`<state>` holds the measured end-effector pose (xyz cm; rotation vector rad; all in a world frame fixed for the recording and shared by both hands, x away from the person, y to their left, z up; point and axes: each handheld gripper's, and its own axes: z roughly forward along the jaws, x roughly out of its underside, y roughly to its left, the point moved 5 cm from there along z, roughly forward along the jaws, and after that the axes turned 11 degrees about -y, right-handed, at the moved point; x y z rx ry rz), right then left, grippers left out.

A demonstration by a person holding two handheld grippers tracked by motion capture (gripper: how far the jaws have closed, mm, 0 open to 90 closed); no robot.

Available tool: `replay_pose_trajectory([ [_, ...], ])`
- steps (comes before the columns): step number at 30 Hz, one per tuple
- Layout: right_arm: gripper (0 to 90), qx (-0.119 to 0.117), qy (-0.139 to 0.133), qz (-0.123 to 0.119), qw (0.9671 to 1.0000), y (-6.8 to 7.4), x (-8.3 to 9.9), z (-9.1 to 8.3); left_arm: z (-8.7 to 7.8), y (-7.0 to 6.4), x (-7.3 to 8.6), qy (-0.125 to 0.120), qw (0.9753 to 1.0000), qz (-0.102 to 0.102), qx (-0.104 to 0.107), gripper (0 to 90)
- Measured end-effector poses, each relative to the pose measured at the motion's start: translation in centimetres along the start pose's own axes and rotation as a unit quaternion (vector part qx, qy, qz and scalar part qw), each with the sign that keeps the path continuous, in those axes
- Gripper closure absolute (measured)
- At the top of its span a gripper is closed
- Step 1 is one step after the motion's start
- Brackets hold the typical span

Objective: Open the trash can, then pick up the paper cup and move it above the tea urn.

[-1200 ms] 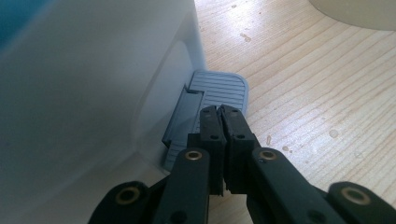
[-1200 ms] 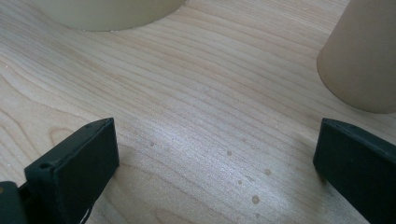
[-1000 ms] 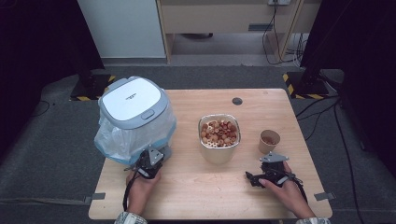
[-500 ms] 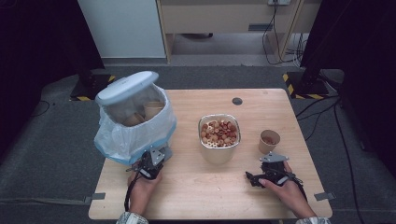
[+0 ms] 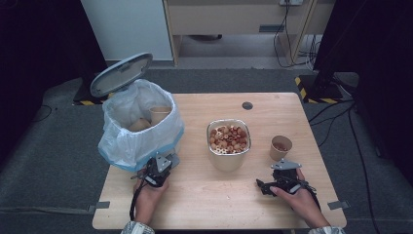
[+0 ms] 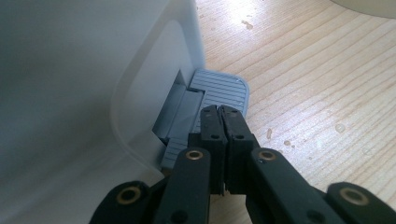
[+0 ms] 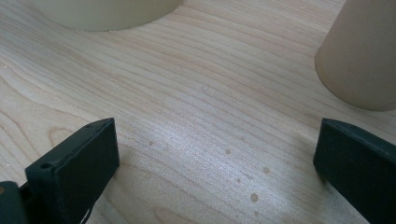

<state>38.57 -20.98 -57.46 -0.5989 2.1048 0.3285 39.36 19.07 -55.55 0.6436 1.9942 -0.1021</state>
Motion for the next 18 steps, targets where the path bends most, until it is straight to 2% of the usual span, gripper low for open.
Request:
replay_pose_trajectory([
  [5,0.8,-0.004,0.002,-0.001,1.0,0.0,0.0,0.0,0.0,0.0,0.0,-0.001,1.0,0.0,0.0,87.7],
  [6,1.1,-0.015,0.008,-0.006,0.9998,-0.1,0.0,-0.1,0.0,0.0,0.0,0.0,1.0,0.0,0.0,87.7],
  [7,6.0,-0.019,0.011,-0.014,0.9997,-0.4,-0.1,-0.4,0.0,0.0,0.0,-0.001,1.0,0.0,0.001,87.7],
  [10,4.5,-0.009,0.001,-0.01,0.9999,-0.7,-0.4,-0.8,0.0,0.0,0.0,-0.001,1.0,0.0,0.001,87.7],
  [11,6.1,0.008,-0.015,-0.003,0.9998,-1.2,-0.8,-1.3,0.0,0.0,0.0,-0.001,1.0,0.0,0.0,87.7],
  [12,6.1,0.008,-0.015,-0.003,0.9998,-1.2,-0.8,-1.3,0.0,0.0,0.0,-0.001,1.0,0.0,0.0,87.7],
  [13,6.7,0.021,-0.013,0.006,0.9997,-1.7,-0.8,-1.5,0.0,0.0,0.0,-0.001,1.0,0.001,0.0,87.7],
  [15,7.4,0.04,-0.01,0.009,0.9991,-2.3,-0.7,-1.8,0.0,0.0,0.0,-0.001,1.0,0.0,0.001,87.7],
  [16,7.4,0.04,-0.01,0.009,0.9991,-2.3,-0.7,-1.8,0.0,0.0,0.0,-0.001,1.0,0.0,0.001,87.7],
  [17,7.9,0.058,-0.014,0.016,0.9981,-2.9,-0.7,-2.0,0.0,0.0,0.0,-0.002,1.0,0.0,0.0,87.7],
  [18,7.9,0.058,-0.014,0.016,0.9981,-2.9,-0.7,-2.0,0.0,0.0,0.0,-0.002,1.0,0.0,0.0,87.7],
])
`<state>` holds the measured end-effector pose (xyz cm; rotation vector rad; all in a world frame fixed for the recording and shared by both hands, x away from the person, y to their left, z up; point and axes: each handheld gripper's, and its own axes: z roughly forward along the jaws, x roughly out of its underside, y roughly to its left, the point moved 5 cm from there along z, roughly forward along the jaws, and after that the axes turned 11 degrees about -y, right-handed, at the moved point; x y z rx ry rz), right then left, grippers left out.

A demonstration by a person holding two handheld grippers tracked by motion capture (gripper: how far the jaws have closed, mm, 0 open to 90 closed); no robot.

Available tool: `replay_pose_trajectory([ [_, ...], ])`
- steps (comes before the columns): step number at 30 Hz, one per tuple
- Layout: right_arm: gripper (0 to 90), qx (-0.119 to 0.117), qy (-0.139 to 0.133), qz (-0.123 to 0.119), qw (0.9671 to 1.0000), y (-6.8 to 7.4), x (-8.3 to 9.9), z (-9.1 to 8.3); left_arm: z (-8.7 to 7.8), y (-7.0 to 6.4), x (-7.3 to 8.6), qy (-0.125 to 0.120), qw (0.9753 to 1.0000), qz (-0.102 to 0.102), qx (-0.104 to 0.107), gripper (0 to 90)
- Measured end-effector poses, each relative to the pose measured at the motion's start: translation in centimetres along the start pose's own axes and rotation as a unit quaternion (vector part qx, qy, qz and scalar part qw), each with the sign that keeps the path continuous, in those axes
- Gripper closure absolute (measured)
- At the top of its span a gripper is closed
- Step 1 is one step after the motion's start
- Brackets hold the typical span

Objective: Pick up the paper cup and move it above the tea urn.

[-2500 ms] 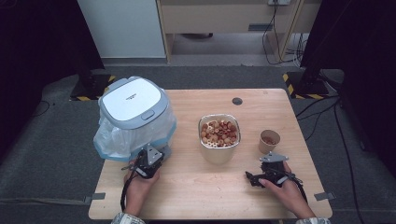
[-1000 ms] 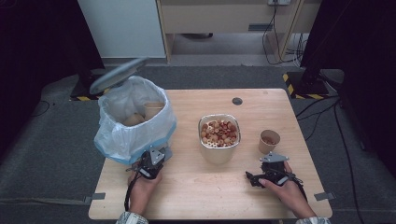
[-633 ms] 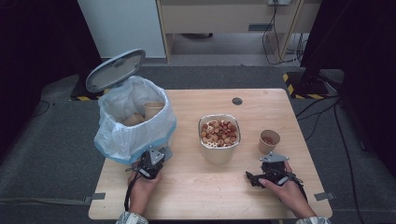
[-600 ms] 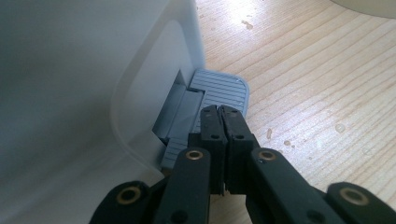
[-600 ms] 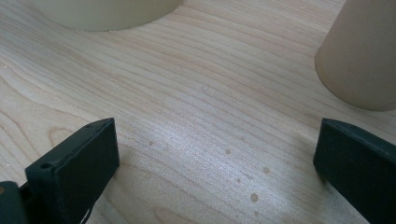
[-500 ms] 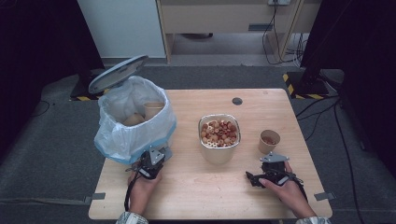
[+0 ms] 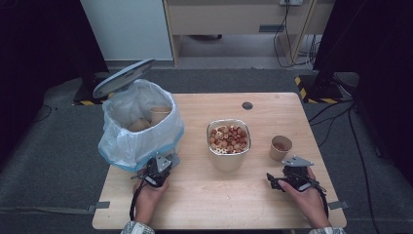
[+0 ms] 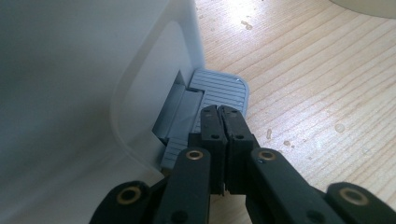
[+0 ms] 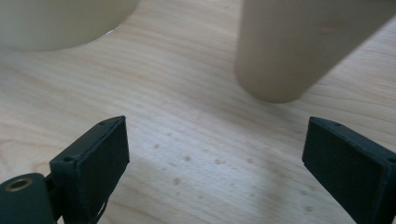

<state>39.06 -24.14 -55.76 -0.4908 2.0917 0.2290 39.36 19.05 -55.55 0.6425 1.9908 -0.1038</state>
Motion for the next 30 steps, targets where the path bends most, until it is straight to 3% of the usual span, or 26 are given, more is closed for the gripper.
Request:
replay_pose_trajectory([
  [6,8.0,0.032,-0.007,0.016,0.9993,-1.1,-0.2,-0.3,0.0,0.0,0.0,0.0,1.0,0.0,0.0,87.7],
  [14,9.6,0.043,-0.033,0.045,0.9976,-2.0,-1.2,0.3,0.0,0.0,0.0,0.0,1.0,0.0,-0.001,87.8],
  [18,8.6,0.052,-0.033,0.044,0.9972,-2.8,-2.2,0.8,0.0,0.0,0.0,-0.001,1.0,0.001,0.003,88.7],
  [25,6.5,0.044,-0.03,0.053,0.9971,-3.5,-3.6,2.4,0.0,-0.1,0.0,-0.001,1.0,0.0,0.002,89.0],
  [30,6.5,0.041,-0.05,0.057,0.9963,-3.5,-4.1,3.5,0.0,-0.1,0.0,-0.001,1.0,-0.001,0.001,88.9],
])
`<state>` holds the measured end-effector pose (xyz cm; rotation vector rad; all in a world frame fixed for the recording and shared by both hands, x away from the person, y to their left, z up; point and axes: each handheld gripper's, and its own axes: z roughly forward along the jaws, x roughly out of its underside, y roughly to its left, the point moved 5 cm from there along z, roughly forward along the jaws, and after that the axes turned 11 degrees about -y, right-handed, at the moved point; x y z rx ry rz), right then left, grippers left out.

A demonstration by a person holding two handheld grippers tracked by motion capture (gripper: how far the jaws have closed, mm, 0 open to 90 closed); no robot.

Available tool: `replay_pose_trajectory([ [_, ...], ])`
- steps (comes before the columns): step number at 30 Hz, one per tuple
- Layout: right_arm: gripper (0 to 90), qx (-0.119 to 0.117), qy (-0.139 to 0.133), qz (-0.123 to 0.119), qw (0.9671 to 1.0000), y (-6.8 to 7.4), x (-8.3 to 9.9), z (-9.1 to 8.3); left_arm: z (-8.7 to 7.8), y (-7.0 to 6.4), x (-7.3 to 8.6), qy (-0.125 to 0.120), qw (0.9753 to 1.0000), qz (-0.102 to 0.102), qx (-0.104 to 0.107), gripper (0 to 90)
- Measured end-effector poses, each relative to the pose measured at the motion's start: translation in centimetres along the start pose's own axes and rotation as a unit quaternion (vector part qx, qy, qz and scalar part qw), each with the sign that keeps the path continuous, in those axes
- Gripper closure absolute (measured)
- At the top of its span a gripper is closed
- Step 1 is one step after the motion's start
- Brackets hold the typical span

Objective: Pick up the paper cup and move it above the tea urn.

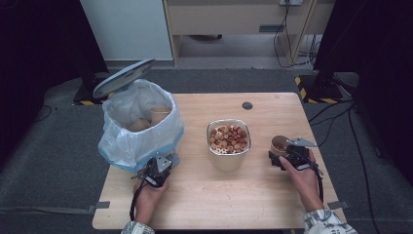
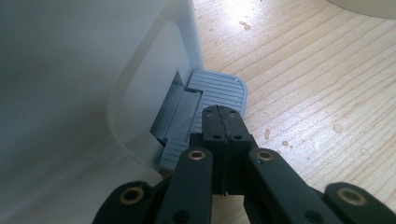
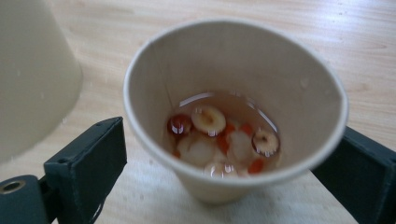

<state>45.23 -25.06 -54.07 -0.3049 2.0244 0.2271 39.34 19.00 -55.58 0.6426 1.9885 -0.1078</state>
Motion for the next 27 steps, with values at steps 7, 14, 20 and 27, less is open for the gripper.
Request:
replay_pose_trajectory([
  [7,15.6,0.009,-0.019,0.008,0.9997,-0.5,0.0,1.0,0.0,0.0,0.0,0.0,1.0,0.002,-0.001,89.0],
  [14,22.7,-0.005,-0.037,0.011,0.9992,-0.4,-0.2,1.4,0.0,0.0,0.0,-0.001,1.0,0.002,-0.001,89.0],
  [20,25.2,-0.013,-0.041,0.003,0.9991,-0.5,-0.1,1.4,0.0,0.0,0.0,0.0,1.0,0.002,-0.001,89.0],
  [27,30.1,-0.022,-0.043,-0.02,0.9986,-0.7,-0.2,1.2,0.0,0.0,0.0,0.0,1.0,0.002,-0.001,89.0],
])
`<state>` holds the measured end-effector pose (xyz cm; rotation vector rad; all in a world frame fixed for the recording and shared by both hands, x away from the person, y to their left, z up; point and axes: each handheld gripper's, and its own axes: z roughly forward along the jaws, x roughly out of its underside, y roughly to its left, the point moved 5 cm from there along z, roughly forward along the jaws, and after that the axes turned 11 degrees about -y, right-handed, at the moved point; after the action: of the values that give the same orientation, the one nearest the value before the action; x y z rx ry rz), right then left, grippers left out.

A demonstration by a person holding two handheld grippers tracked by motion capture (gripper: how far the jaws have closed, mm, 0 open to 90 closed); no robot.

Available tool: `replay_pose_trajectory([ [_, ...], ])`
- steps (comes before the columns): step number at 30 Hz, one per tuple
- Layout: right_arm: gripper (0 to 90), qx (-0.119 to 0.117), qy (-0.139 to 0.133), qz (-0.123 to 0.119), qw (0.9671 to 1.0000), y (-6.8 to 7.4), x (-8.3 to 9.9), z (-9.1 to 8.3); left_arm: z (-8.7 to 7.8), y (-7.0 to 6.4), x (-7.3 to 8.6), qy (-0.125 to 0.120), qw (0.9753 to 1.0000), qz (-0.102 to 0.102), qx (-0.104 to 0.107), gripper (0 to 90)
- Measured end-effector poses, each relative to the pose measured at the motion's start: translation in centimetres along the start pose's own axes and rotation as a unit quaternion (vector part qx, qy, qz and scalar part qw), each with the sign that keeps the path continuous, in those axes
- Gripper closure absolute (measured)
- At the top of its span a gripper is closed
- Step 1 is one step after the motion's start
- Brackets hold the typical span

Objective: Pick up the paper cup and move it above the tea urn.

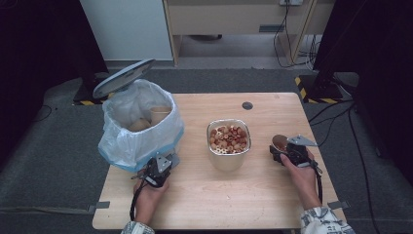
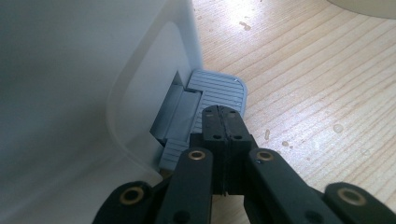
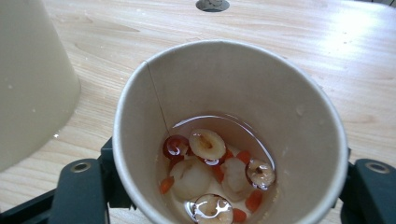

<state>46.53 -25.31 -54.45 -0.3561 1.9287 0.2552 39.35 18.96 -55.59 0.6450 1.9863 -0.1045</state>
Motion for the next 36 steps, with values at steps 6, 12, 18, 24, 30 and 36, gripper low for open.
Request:
replay_pose_trajectory([
  [6,32.2,-0.006,-0.01,-0.017,0.9998,0.2,-0.8,-0.6,0.0,0.0,0.0,0.0,1.0,0.0,0.0,89.0],
  [12,32.7,-0.023,-0.012,-0.029,0.9992,0.4,-1.8,-1.4,0.0,0.0,0.0,0.0,1.0,0.0,0.0,89.0],
  [18,33.0,-0.032,-0.015,-0.05,0.9981,-0.2,-3.5,-2.1,0.0,0.0,0.0,0.0,1.0,0.001,-0.001,89.0],
  [24,33.0,-0.038,-0.018,-0.085,0.9955,-0.8,-6.3,-2.9,0.0,0.0,0.0,0.0,1.0,0.0,0.0,89.0],
  [30,33.1,-0.041,-0.025,-0.116,0.9921,-1.3,-9.4,-3.3,0.0,0.0,0.0,0.0,1.0,0.0,0.0,89.0],
  [36,33.1,-0.049,-0.038,-0.129,0.9897,-1.4,-11.8,-3.4,0.0,0.0,0.0,0.0,1.0,0.0,0.0,89.0],
])
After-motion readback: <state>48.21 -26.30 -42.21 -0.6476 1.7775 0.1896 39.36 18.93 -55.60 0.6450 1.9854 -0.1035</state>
